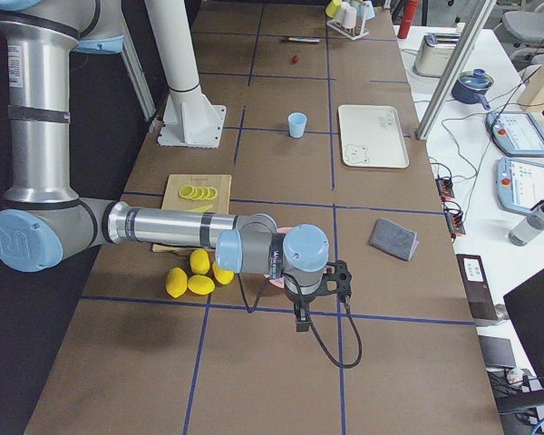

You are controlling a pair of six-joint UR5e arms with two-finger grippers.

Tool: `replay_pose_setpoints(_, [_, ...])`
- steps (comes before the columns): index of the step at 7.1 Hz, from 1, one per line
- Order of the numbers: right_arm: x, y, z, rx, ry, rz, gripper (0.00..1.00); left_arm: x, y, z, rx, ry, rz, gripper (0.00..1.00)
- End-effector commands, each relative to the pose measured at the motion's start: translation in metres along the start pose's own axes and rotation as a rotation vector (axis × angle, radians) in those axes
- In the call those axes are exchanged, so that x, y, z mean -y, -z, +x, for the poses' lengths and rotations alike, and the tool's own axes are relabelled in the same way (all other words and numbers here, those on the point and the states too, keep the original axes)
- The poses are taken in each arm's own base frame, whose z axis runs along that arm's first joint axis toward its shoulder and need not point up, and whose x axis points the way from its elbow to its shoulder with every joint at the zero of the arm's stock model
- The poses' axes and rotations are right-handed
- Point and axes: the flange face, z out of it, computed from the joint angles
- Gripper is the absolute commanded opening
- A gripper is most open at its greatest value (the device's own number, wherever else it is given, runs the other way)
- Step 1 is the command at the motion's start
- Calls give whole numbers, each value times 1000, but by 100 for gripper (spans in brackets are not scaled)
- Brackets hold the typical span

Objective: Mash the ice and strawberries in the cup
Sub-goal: 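Move the right gripper over the pink bowl of ice cubes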

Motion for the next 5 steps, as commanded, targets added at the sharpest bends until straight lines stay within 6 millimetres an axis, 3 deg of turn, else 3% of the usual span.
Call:
replay_pose_setpoints(1, [3, 4, -1, -34, 11, 4, 100, 0, 0, 0, 0, -1, 1, 100])
replay_pose_setpoints(5, [7, 9, -3, -64, 16, 10, 100, 0, 1, 1, -2, -2, 2, 100])
